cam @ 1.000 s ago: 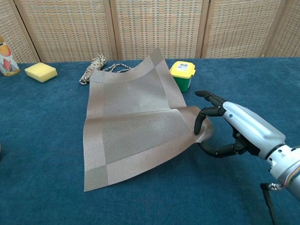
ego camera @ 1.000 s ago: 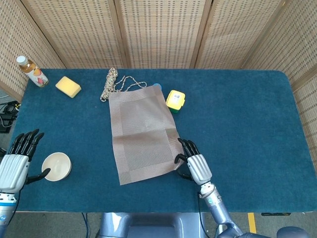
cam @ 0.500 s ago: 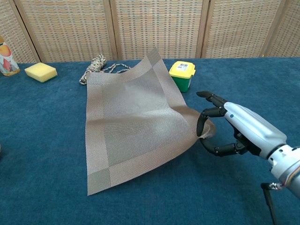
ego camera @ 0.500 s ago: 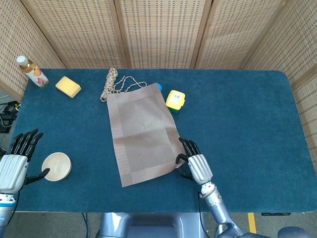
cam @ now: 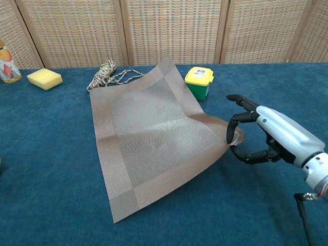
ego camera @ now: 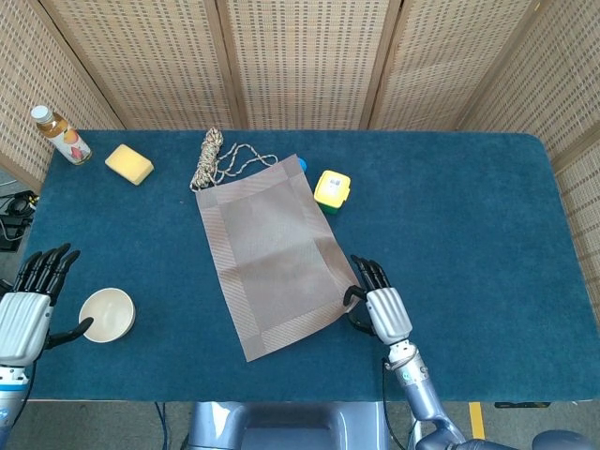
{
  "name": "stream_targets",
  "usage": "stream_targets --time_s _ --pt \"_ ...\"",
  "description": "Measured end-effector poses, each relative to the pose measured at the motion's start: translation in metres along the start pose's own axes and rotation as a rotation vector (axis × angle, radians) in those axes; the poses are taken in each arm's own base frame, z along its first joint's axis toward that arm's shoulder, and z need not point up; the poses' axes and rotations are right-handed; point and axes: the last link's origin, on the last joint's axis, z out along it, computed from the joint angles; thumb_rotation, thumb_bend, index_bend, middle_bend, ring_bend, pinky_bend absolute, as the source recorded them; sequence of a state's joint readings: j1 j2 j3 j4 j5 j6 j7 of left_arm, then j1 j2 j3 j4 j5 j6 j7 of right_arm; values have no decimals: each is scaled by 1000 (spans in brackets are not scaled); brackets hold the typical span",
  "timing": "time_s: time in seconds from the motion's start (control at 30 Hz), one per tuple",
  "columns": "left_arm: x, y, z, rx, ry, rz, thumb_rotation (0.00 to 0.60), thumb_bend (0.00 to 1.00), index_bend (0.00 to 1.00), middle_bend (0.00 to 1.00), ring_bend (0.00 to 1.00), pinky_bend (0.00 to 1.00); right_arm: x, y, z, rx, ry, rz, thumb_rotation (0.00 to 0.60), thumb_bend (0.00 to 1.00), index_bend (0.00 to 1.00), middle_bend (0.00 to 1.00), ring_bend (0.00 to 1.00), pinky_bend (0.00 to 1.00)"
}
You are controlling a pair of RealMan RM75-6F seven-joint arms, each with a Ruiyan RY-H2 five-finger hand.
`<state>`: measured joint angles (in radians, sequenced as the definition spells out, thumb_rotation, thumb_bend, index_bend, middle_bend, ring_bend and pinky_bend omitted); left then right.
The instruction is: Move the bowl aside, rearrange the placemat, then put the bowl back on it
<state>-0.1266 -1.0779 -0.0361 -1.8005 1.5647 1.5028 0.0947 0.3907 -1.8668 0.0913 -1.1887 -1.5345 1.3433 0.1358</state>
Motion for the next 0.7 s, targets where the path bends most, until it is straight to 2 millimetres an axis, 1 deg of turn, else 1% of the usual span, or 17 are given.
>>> stream_targets --time_s 0.27,0.43,0.57,0.7 --pt "0 0 0 1 0 2 600 176 0 0 0 0 15 8 -7 -3 17 -40 600 576 649 99 0 0" --pt "-1 1 0 -3 -2 6 600 176 0 0 0 0 29 13 -14 -8 24 -53 600 567 649 98 0 0" --pt "-2 3 -1 -8 -5 13 600 177 0 0 0 0 46 26 -27 -23 21 -95 600 559 653 102 0 0" --pt "-4 4 -1 -10 -7 21 600 176 0 0 0 0 63 44 -39 -50 4 -163 600 558 654 102 0 0"
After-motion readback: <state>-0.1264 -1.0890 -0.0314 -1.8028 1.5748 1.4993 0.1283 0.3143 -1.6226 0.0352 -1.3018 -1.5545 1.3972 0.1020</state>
